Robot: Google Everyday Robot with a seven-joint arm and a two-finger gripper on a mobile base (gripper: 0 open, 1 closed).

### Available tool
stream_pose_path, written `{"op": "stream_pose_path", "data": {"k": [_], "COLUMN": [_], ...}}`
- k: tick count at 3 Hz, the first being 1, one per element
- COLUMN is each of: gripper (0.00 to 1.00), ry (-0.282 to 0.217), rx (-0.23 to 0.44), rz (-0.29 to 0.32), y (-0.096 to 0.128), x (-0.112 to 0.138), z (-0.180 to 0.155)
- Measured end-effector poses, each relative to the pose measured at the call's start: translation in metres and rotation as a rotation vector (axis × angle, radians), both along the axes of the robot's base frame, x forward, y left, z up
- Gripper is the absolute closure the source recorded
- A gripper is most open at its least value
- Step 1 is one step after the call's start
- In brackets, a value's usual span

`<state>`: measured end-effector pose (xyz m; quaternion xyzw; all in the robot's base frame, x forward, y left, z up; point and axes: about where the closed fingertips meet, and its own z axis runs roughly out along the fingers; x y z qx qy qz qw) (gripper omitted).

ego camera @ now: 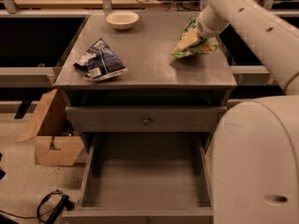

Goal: Place green rice chip bag into middle drawer

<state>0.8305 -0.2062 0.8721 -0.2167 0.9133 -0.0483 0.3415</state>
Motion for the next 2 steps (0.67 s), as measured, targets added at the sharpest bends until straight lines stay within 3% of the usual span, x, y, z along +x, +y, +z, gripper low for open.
{"op": "stream_pose_path", "data": {"k": [2], "gripper": [1.0], "ry": [-0.123], "rx": [0.005], "rz": [0.124], "y": [-0.019], "x": [-0.085], "z": [0.126]}}
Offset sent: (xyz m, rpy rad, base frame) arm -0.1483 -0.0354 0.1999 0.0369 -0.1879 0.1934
